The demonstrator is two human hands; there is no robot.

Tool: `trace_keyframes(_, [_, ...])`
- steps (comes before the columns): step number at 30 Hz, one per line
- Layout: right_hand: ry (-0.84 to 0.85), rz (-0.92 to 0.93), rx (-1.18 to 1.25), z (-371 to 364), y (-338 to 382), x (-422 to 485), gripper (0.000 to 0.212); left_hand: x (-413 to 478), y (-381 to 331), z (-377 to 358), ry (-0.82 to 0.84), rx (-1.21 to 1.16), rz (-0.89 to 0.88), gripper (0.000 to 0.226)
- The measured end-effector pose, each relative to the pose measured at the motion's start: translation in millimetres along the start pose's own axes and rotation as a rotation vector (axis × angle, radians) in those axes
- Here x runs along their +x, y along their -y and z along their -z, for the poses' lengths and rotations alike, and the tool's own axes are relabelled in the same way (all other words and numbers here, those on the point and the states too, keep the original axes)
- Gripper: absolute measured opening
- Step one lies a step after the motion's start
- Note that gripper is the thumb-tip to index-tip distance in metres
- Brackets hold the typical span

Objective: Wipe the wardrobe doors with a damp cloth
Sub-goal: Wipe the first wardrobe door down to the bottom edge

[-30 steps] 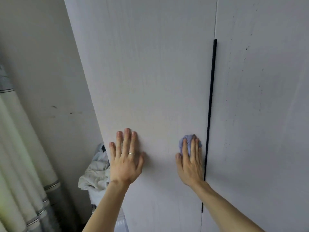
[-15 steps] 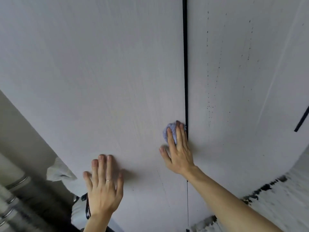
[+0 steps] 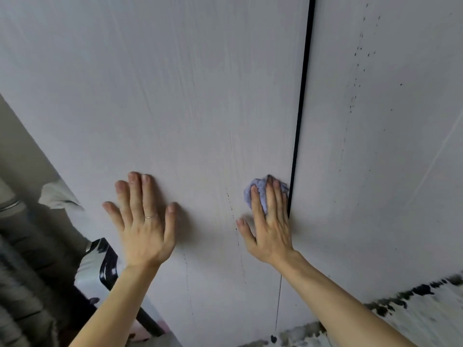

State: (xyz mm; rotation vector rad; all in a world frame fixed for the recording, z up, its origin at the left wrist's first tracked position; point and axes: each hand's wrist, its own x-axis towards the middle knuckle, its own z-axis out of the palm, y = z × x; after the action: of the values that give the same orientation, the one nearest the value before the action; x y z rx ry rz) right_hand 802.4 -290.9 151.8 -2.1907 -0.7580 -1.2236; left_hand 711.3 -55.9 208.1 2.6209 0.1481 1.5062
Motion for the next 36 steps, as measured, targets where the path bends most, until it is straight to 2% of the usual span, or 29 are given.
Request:
trace_keyframes(3, [-0.027, 0.027, -0.008, 0.4, 4.4, 7.7, 0.075, -3.6, 2.1, -2.7, -0.038, 0.012, -0.004, 0.072])
trace_keyframes(10, [-0.15, 0.166, 0.029, 25.6, 30.2, 98.1, 0.057, -4.6, 4.9, -1.9, -0.056, 0.067, -0.003, 0.07])
trace_keyframes(15, [-0.196, 0.197, 0.036, 30.6, 31.8, 106.5, 0.05, -2.8, 16.5, 5.2, -0.14, 0.086, -0.06, 0.063])
trace_keyframes(20, [-0.371, 0.117, 0.062, 36.6, 13.8, 131.6, 0.048, -23.1, 56.1, 5.5, -0.27, -0.024, 0.152, 0.065])
trace_keyframes(24, [-0.47, 0.089, 0.088, 18.3, 23.1, 127.9, 0.048, -38.9, 74.8, -0.7, -0.297, -0.185, 0.244, 0.079])
trace_keyframes(27, [-0.395, 0.286, 0.093, -23.2, 52.6, 75.0, 0.049, -51.4, 72.6, -19.1, -0.297, -0.405, 0.316, 0.08])
trace_keyframes(30, [-0.189, 0.593, -0.004, -55.8, 65.4, 18.8, 0.056, -56.7, 68.6, -29.9, -0.351, -0.456, 0.335, 0.073])
trace_keyframes(32, [-0.12, 0.715, -0.077, -52.0, 57.4, 15.2, 0.06, -59.6, 71.0, -30.2, -0.341, -0.452, 0.323, 0.069])
trace_keyframes(34, [-0.169, 0.699, -0.143, -37.4, 45.3, 36.8, 0.058, -65.0, 74.7, -28.4, -0.283, -0.417, 0.323, 0.067])
trace_keyframes(36, [-0.286, 0.507, -0.126, -19.0, 39.6, 71.1, 0.054, -70.1, 77.7, -23.5, -0.21, -0.382, 0.343, 0.064])
